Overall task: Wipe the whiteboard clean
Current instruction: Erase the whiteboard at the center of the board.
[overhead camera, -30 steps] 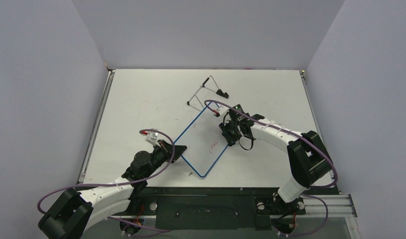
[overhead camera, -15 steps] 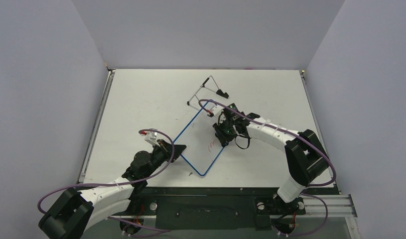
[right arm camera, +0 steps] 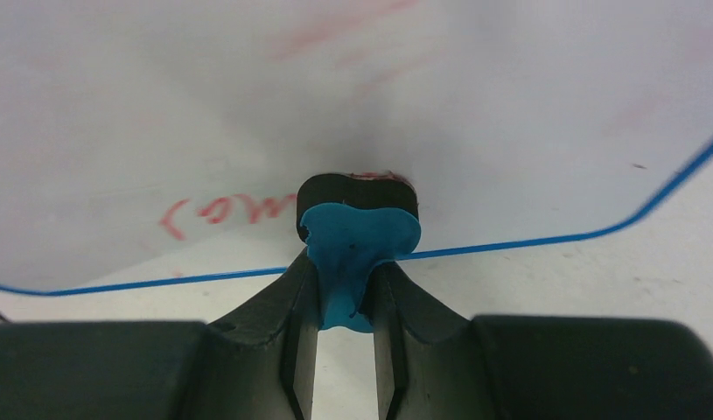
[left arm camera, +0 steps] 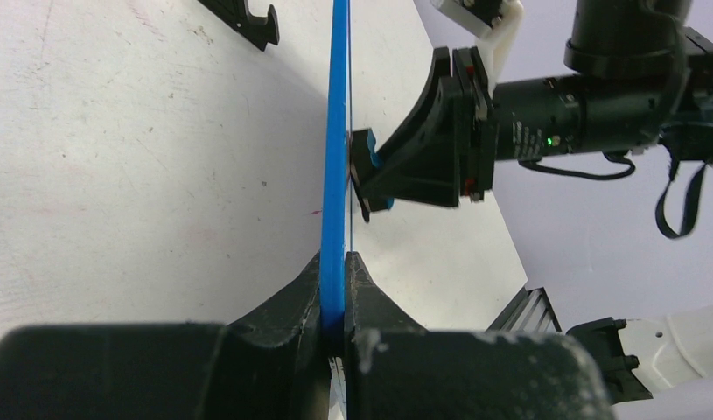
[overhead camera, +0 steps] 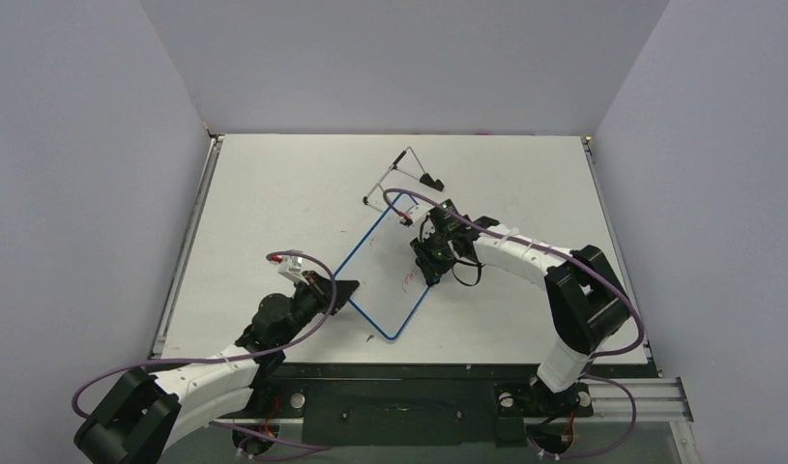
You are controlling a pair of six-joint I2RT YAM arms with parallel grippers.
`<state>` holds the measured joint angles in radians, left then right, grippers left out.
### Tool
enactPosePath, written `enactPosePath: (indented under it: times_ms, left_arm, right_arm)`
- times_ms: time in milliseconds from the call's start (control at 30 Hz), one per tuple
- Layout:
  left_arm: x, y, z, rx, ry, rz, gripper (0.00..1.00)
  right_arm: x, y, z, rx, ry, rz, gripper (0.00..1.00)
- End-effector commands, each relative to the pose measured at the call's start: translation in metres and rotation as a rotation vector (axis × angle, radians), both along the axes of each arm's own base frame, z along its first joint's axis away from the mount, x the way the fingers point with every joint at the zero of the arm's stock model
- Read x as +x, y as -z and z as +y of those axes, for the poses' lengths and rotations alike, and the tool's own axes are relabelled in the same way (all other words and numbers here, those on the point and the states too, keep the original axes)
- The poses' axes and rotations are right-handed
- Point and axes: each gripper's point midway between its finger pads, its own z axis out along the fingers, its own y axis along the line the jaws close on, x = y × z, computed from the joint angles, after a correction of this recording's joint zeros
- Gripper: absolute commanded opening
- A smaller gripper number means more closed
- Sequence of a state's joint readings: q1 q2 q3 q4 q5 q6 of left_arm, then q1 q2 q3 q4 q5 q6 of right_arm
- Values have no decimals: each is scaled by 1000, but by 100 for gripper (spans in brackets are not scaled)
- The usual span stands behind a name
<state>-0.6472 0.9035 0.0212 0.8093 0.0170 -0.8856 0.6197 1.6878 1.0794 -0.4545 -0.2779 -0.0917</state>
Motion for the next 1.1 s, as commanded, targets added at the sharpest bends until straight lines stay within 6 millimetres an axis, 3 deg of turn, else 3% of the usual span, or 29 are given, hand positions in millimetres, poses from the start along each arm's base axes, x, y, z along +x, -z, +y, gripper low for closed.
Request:
enactPosePath:
  times_ms: [0, 100, 200, 267, 367, 433, 633, 700, 800, 933, 1067]
  left_arm:
    - [-7, -43, -11, -104, 73, -119, 0]
    - [-8, -41, -12, -102, 82, -115, 0]
    - [-9, -42, -14, -103, 92, -116, 0]
    - [-8, -42, -15, -104, 93, -116, 0]
    - [-8, -42, -16, -105, 96, -114, 0]
    - [-8, -43, -16, -107, 98, -115, 0]
    - [-8, -43, -15, -108, 93, -113, 0]
    - [-8, -43, -14, -109, 90, -115, 0]
    - [-8, -43, -13, -107, 87, -117, 0]
    - [-8, -45, -12, -110, 83, -120, 0]
    - [-7, -45, -11, -113, 76, -120, 0]
  right_arm:
    - [-20, -29, 44, 117, -147, -34, 0]
    - [5, -32, 31, 80, -46, -93, 0]
    - [34, -28, 2, 47, 103, -114, 0]
    - [42, -22, -14, 18, 150, -109, 0]
    - [35, -8, -19, -11, 136, -70, 0]
    - [24, -2, -11, -10, 81, -34, 0]
    - [-24, -22, 45, 92, -167, -10, 0]
    - [-29, -29, 52, 115, -192, -22, 0]
    - [-15, -31, 42, 93, -129, -61, 0]
    - [12, -12, 9, 9, 24, -62, 0]
    - [5, 9, 0, -32, 32, 3, 0]
